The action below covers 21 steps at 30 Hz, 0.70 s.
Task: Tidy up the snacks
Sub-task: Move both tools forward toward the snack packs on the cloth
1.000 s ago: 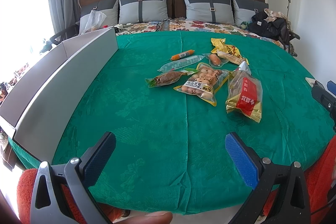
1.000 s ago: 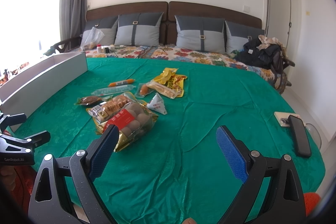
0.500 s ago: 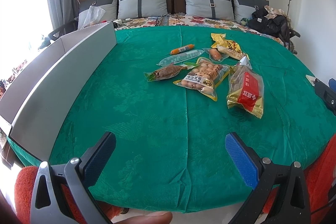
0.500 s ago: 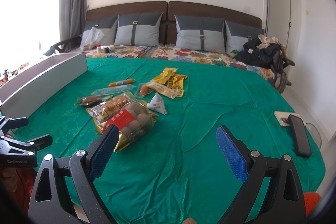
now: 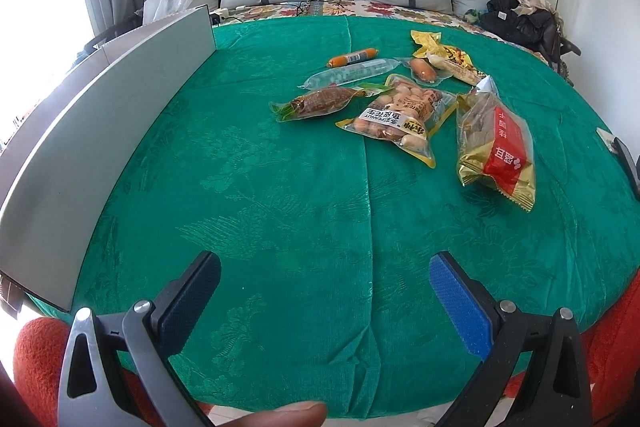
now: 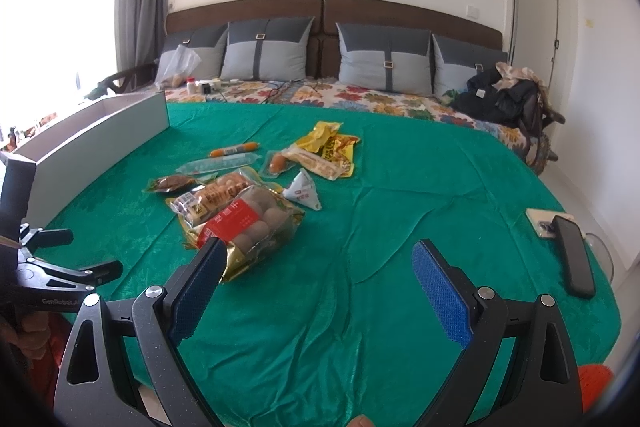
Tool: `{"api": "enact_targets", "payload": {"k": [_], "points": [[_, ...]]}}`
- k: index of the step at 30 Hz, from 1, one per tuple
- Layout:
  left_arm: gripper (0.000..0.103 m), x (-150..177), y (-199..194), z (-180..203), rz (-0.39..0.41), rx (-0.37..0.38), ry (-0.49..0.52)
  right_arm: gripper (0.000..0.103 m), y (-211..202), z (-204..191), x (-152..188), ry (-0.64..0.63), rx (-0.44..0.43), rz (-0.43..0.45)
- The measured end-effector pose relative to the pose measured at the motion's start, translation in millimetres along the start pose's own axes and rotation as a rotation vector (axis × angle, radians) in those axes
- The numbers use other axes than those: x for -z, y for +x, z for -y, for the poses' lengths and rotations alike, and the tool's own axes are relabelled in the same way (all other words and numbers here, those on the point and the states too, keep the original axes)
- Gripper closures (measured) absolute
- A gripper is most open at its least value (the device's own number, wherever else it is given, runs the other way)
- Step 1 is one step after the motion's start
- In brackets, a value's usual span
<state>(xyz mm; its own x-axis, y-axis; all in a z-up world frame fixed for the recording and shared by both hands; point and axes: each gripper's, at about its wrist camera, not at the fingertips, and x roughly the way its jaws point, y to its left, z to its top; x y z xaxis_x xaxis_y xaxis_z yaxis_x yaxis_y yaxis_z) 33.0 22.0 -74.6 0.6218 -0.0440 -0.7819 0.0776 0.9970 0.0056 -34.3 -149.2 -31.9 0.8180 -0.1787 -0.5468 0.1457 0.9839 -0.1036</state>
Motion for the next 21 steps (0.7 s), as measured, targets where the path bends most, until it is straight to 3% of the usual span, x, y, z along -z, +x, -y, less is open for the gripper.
{"api": "enact_targets", "payload": {"k": [7,21], "points": [[0.0,-0.9,16.6,-5.2,-0.065,-0.006,-0.015,0.007,5.7,-2.3,2.7,-0.005,-0.03,-0.04],[0.0,-4.0,31.4,-11.7,-0.099,-0.038,-0.029,0.007,9.7,-3.5,3.8,-0.006,-0.053,-0.067]]}}
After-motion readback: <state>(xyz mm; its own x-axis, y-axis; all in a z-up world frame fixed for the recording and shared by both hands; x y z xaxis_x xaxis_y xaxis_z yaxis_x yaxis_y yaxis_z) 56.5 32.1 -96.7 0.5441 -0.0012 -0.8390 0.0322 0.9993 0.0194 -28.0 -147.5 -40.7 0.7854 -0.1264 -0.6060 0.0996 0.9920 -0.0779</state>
